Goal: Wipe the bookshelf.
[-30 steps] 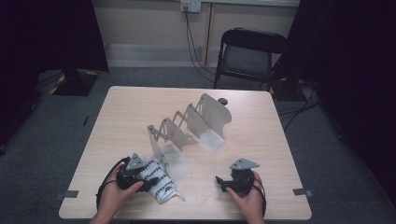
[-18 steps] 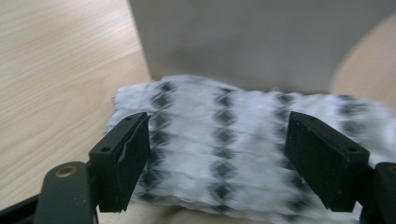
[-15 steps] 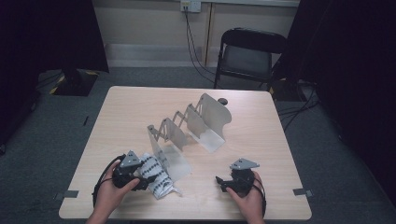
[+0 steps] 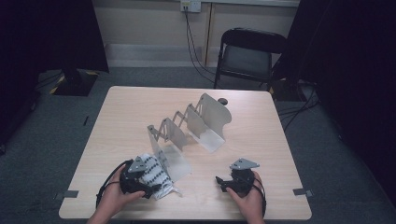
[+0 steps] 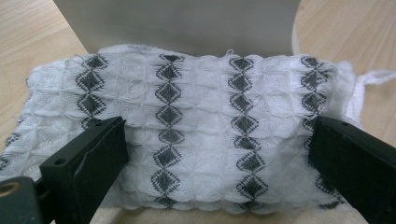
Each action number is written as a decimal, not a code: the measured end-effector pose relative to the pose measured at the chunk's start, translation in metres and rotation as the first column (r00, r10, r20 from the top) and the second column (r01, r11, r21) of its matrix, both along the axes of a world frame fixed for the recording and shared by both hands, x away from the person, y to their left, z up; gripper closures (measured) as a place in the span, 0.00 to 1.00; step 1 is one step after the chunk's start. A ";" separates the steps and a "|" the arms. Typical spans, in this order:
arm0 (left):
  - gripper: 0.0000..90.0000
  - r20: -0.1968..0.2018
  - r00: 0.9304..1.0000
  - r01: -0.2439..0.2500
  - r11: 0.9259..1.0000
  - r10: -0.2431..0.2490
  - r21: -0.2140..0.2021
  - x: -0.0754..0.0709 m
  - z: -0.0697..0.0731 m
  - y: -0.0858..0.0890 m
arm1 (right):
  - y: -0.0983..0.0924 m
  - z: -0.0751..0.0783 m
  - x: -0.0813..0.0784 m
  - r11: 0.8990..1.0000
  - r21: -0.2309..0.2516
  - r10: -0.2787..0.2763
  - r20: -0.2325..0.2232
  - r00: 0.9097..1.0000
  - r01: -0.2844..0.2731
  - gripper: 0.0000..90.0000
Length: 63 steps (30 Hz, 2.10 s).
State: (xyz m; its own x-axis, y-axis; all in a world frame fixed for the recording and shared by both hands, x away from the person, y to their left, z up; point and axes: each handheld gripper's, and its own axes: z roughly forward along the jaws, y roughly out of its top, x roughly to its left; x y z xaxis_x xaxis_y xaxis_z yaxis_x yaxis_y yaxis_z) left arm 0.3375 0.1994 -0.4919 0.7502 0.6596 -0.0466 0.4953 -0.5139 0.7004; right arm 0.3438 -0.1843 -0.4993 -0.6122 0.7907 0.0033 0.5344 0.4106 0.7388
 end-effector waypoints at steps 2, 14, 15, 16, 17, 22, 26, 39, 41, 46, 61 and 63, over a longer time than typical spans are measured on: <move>0.06 0.000 1.000 0.006 1.000 -0.006 0.019 0.001 0.001 0.000 | 0.000 0.000 0.000 1.000 0.000 0.000 0.000 1.000 0.000 0.19; 0.22 -0.012 1.000 0.010 1.000 -0.010 0.005 -0.003 0.020 0.009 | 0.000 0.000 0.000 1.000 0.000 0.000 0.000 1.000 0.000 0.19; 0.25 -0.012 1.000 0.014 1.000 -0.014 0.011 -0.003 0.019 0.011 | 0.000 0.000 0.000 1.000 0.000 0.000 0.000 1.000 0.000 0.19; 0.27 -0.019 1.000 0.009 1.000 -0.009 0.014 -0.003 0.017 0.013 | 0.000 0.000 0.000 1.000 0.000 0.000 0.000 1.000 0.000 0.19; 0.27 -0.025 1.000 0.000 1.000 0.000 0.004 -0.004 0.015 0.013 | 0.000 0.000 0.000 1.000 0.000 0.000 0.000 1.000 0.000 0.19; 0.31 -0.020 1.000 -0.018 1.000 0.018 0.013 -0.002 0.007 0.012 | 0.000 0.000 0.000 1.000 0.000 0.001 0.000 1.000 -0.001 0.19; 0.32 -0.013 0.999 -0.028 0.998 0.029 0.050 0.000 0.008 0.006 | 0.000 0.000 0.000 1.000 0.000 0.001 0.000 1.000 -0.001 0.19; 0.69 -0.017 1.000 0.000 0.999 0.000 0.039 0.006 0.011 0.001 | 0.001 0.000 0.000 1.000 0.002 0.000 -0.002 1.000 0.000 0.19; 0.74 -0.013 1.000 -0.004 0.999 0.005 0.032 0.006 0.011 0.000 | 0.001 0.000 0.000 1.000 0.001 0.001 -0.002 1.000 -0.001 0.19; 0.80 -0.016 1.000 -0.011 0.999 0.011 0.030 0.007 0.011 -0.002 | 0.001 0.000 0.001 1.000 0.001 0.001 -0.002 1.000 -0.001 0.19; 0.82 -0.039 0.997 -0.064 0.998 0.063 -0.019 0.005 0.026 -0.001 | 0.001 0.000 0.001 1.000 0.000 0.004 -0.002 1.000 -0.004 0.19; 0.82 -0.035 0.997 -0.065 0.997 0.064 -0.038 0.004 0.032 0.001 | 0.001 0.000 0.001 1.000 0.000 0.004 -0.002 1.000 -0.004 0.19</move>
